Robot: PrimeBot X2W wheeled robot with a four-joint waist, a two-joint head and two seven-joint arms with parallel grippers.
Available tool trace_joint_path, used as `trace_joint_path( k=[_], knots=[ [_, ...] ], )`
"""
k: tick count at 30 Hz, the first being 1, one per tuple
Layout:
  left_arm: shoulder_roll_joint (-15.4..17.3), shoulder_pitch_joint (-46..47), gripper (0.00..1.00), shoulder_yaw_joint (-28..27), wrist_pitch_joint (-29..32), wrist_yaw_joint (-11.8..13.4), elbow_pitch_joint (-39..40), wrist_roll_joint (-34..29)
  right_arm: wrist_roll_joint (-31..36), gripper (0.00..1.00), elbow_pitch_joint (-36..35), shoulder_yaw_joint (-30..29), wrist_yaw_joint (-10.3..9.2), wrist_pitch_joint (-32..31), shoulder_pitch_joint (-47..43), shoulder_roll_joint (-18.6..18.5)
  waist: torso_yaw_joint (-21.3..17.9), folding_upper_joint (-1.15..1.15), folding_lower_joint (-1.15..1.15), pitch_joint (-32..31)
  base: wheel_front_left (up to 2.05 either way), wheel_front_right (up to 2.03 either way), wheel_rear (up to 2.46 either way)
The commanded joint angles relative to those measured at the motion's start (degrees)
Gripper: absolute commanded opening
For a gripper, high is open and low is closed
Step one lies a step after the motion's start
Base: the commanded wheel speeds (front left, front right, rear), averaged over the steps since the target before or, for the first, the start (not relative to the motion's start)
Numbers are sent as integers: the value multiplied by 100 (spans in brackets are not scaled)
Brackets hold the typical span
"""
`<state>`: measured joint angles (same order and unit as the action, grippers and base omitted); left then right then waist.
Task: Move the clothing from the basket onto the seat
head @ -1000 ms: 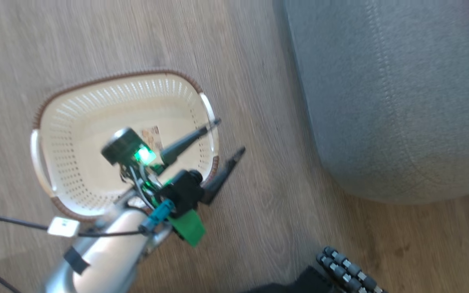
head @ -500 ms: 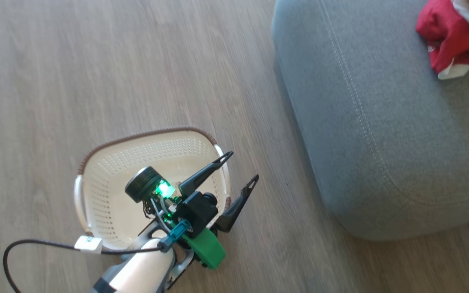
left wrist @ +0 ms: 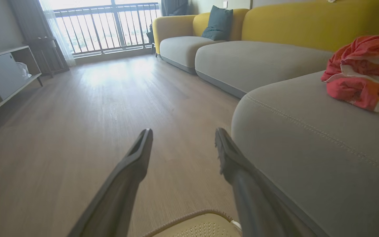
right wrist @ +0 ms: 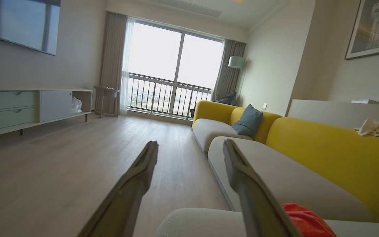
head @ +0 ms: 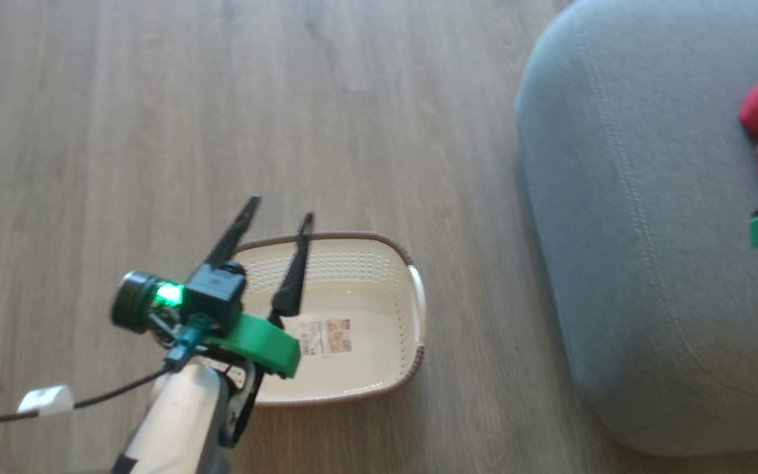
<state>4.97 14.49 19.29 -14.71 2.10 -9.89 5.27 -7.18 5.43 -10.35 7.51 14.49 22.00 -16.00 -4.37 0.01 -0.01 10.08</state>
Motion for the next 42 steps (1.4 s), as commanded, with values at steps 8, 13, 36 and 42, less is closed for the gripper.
trace_joint_path(
  k=[8,13,36,42],
  knots=[
    [-166,-155,100,-994,-29,366,478,-4,-217,100,-921,629,-2,51,-717,350,783,-1,1,-276,0,0,0],
    [-200,-331,100,-1125,-29,440,424,-25,-380,100,-788,918,-2,51,-1147,707,1126,-1,1,-438,0,0,0],
    [-209,-952,100,-935,-29,-353,48,367,-412,100,-24,884,-2,51,-2205,1280,1376,-1,1,-850,0,0,0],
    [-209,-987,100,-986,-29,-423,67,375,-414,100,-5,821,-2,51,-2212,1296,1375,-1,1,-883,0,0,0]
  ],
)
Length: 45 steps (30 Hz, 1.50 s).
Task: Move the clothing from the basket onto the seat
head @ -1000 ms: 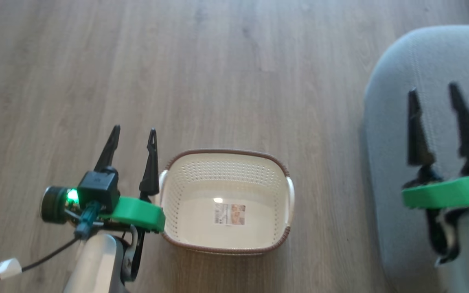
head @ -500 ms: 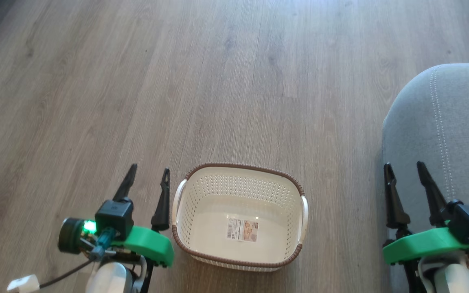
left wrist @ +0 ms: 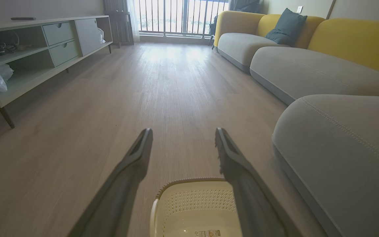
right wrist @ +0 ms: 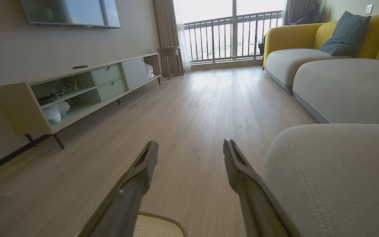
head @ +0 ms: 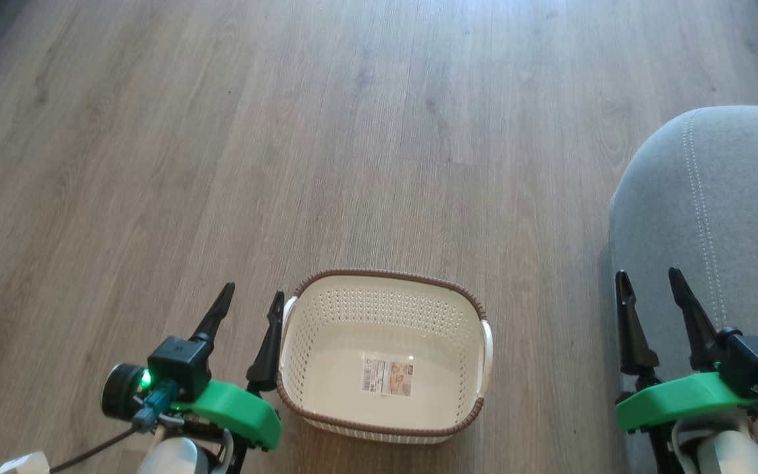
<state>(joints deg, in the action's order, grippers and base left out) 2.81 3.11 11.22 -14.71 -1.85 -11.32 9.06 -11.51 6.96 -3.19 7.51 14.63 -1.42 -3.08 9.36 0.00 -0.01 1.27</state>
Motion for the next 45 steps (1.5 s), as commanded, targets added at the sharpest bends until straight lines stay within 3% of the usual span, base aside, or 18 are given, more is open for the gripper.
trace_joint_path(
  k=[1,36,37,42,45],
  knots=[
    [8,151,100,-179,-29,-27,210,-4,18,100,-158,105,-2,37,130,4,3,0,1,-2,0,0,0],
    [7,163,100,-143,-29,-274,61,392,65,100,-38,89,-2,37,138,16,-18,0,1,-46,0,0,0],
    [7,161,0,-140,-29,-286,60,421,62,0,-38,90,-2,37,142,17,-16,0,1,-43,0,0,0],
    [-1,-258,0,11,9,-251,-566,407,33,0,586,-14,0,-9,-135,24,-18,0,1,-45,0,0,0],
    [3,-255,0,-7,32,-254,-552,538,-95,0,590,-22,0,-45,-119,24,-33,0,1,-46,0,0,0]
  ],
)
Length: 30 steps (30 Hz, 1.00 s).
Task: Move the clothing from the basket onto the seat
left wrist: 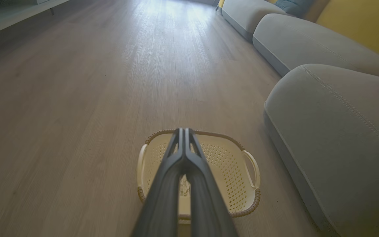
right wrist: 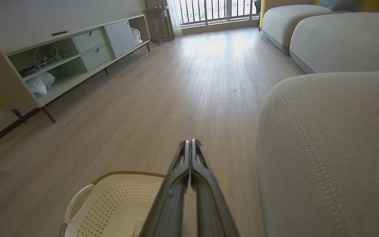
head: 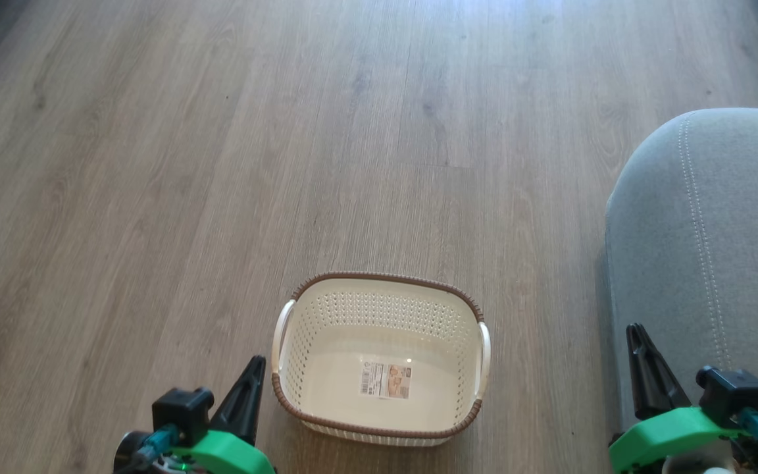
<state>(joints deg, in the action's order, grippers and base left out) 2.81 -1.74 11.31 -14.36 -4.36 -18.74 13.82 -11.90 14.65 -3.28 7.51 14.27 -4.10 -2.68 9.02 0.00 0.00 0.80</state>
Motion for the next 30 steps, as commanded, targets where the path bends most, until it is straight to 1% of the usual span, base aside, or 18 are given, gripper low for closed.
trace_joint_path(
  k=[1,30],
  knots=[
    [7,234,0,-25,12,-5,194,130,-120,0,-178,-17,0,-26,156,-17,-7,0,0,0,0,0,0],
    [84,369,0,-340,423,-80,247,2052,-2000,0,-152,-89,-1,-513,362,-18,-220,0,0,-15,0,0,0]
  ],
)
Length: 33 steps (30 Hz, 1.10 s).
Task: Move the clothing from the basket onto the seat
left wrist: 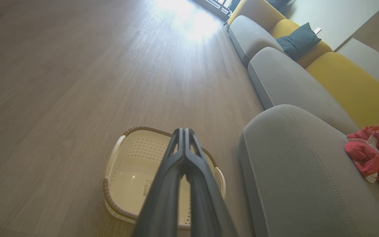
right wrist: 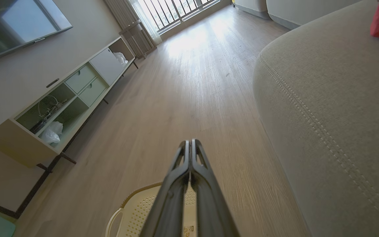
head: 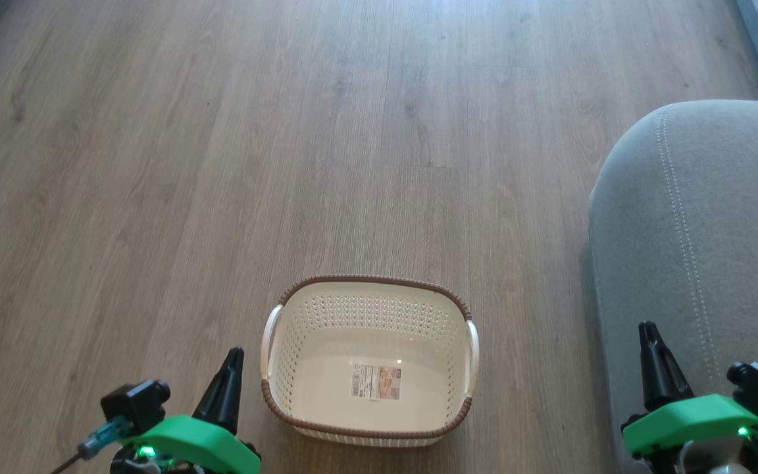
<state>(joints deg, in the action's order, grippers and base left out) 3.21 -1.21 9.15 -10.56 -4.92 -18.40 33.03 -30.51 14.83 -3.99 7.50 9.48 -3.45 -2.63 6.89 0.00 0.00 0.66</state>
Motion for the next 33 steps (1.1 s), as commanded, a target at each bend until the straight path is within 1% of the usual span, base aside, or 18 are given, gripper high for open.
trace_joint_path(
  k=[1,33],
  knots=[
    [45,320,0,-135,58,-26,216,196,-203,0,-169,-20,1,-51,305,-22,-14,0,0,-1,0,0,0],
    [81,452,0,-531,543,-104,297,2193,-2209,0,-139,-101,0,-573,527,-23,-241,0,0,-16,0,0,0]
  ],
)
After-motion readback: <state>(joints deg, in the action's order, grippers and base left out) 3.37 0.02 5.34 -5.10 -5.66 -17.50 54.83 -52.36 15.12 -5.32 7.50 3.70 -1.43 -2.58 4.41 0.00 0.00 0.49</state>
